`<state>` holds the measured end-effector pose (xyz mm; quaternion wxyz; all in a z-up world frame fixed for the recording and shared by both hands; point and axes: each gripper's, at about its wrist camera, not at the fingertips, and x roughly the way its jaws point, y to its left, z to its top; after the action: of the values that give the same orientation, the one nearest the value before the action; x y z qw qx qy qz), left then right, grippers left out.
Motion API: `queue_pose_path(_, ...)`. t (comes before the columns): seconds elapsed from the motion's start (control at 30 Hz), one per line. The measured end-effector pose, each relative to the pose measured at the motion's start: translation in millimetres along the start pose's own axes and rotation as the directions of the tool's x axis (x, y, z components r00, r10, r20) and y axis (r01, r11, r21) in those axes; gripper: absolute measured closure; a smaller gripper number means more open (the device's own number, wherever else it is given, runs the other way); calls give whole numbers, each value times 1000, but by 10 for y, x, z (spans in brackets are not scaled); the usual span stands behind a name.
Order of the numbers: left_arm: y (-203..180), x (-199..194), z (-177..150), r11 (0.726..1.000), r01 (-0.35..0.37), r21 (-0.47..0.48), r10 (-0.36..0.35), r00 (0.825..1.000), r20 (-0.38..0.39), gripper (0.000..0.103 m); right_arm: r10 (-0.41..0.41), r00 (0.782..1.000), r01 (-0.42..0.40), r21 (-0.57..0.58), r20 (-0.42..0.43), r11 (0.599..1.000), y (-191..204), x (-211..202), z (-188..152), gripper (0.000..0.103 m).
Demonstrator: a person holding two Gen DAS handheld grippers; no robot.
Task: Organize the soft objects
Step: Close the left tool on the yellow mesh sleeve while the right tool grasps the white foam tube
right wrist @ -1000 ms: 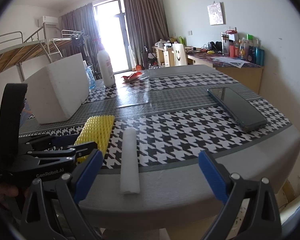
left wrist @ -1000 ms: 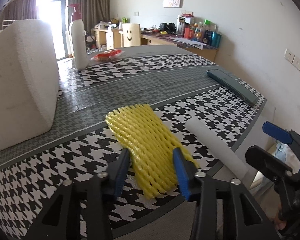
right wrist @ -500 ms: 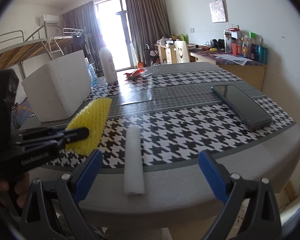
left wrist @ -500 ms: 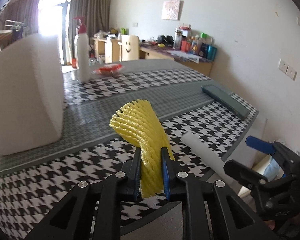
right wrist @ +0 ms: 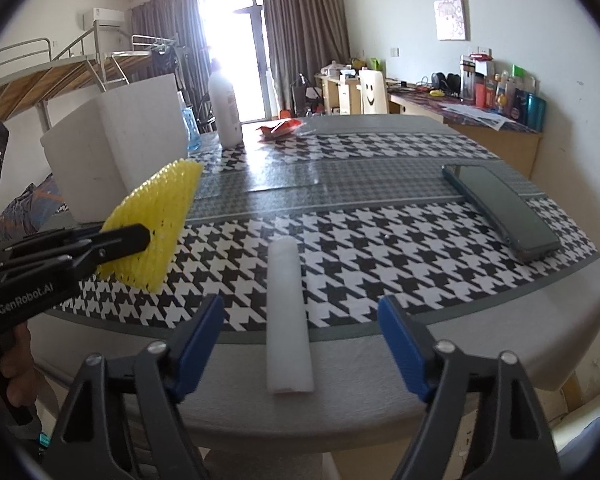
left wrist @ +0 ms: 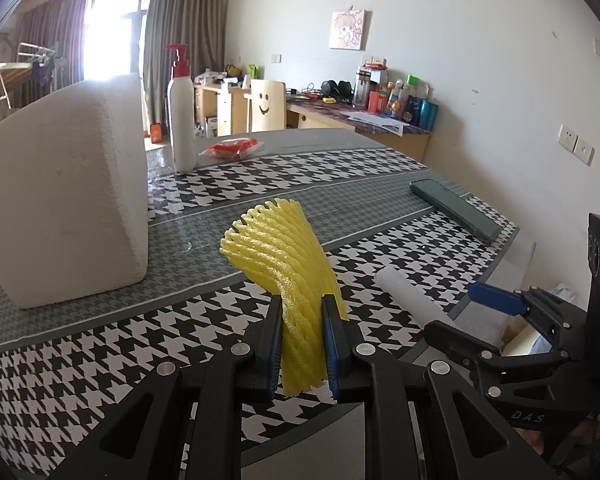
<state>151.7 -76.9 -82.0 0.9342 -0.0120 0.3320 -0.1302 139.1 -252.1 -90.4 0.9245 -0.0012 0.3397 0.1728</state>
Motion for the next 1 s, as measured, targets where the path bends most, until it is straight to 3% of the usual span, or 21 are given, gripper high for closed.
queue_pose_path(0.27,44,-30,-6,1000,-5,-4,5,1000,5,84,-39,999,38,-19,-38,999,58,64,-58,47)
queue_pose_path(0.6,84,-51,-24,1000,-7,-16,7,1000,6,84,-70,996,67,-66,-47,996,174,66,-85,54)
queue_pose_path(0.77,140,-95,-40,999,-14,-31,14,1000,11,84,-75,996,71,-76,-49,995,218,66,-82,61)
queue_pose_path(0.9,194,-131,-48,998,-23,-50,24,1000,19,84,-82,995,76,-92,-55,993,275,70,-78,75)
queue_pose_path(1.0,220,-150,-54,998,-22,-53,23,1000,20,84,-98,994,91,-113,-56,989,332,67,-70,77)
